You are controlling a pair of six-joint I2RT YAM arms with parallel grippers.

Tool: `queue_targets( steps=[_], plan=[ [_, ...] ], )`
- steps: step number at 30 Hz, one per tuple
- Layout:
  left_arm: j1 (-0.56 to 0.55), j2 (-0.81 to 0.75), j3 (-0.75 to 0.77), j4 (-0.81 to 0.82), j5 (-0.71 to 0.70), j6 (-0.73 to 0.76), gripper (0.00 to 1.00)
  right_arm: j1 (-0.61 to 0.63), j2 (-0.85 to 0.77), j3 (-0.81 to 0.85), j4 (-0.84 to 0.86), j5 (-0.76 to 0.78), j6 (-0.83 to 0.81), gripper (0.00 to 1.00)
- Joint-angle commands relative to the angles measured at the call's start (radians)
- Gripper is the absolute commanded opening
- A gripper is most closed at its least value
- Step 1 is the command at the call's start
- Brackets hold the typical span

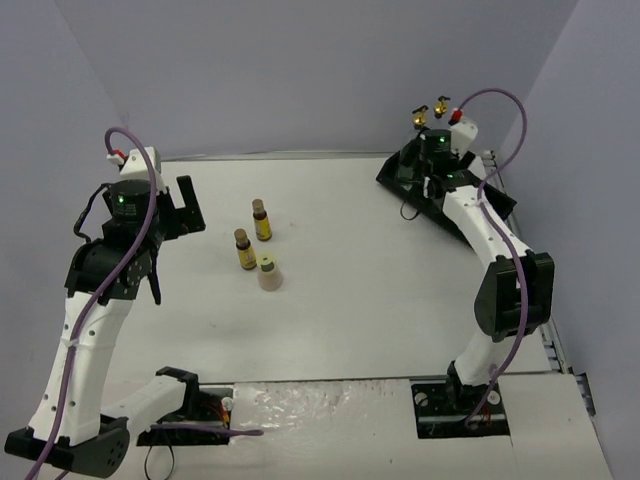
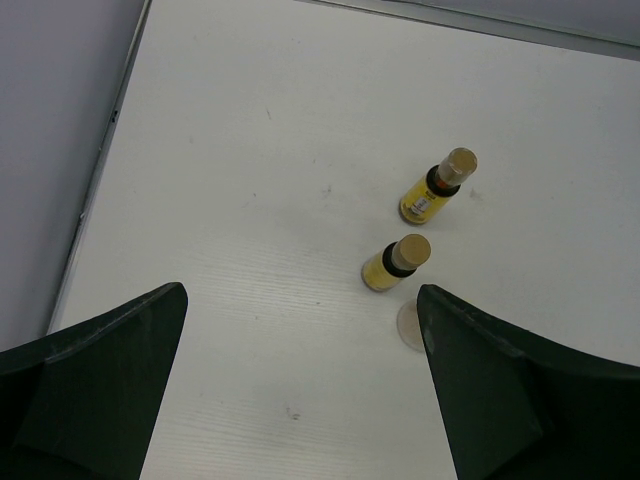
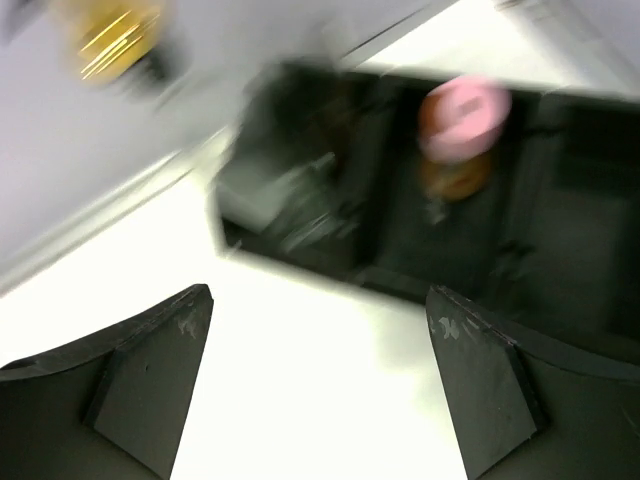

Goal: Organize the condiment bottles

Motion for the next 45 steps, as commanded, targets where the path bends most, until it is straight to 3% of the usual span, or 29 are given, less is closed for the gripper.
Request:
queue_targets(
  steps=[1,6,16,26,45],
  plan=[
    [0.01,-0.003,0.034,0.026,-0.014,0.002,0.97,0.228,-0.087,-0.044,-0.009,-0.108,-0.034,0.86],
    [0.013,-0.018,0.032,0.007,-0.024,0.007,0.97,0.517,-0.13,-0.097,-0.016,-0.14,-0.089,0.87],
    [0.016,-0.031,0.028,-0.008,-0.013,-0.01,0.97,0.756,-0.061,-0.095,0.007,-0.153,-0.174,0.87],
    [0.016,-0.027,0.05,-0.022,-0.02,-0.004,0.97,0.842,0.097,-0.021,0.015,-0.136,-0.236,0.88],
    [0.016,-0.034,0.063,-0.043,-0.031,0.011,0.97,0.84,0.297,0.07,0.155,-0.117,-0.283,0.86]
  ],
)
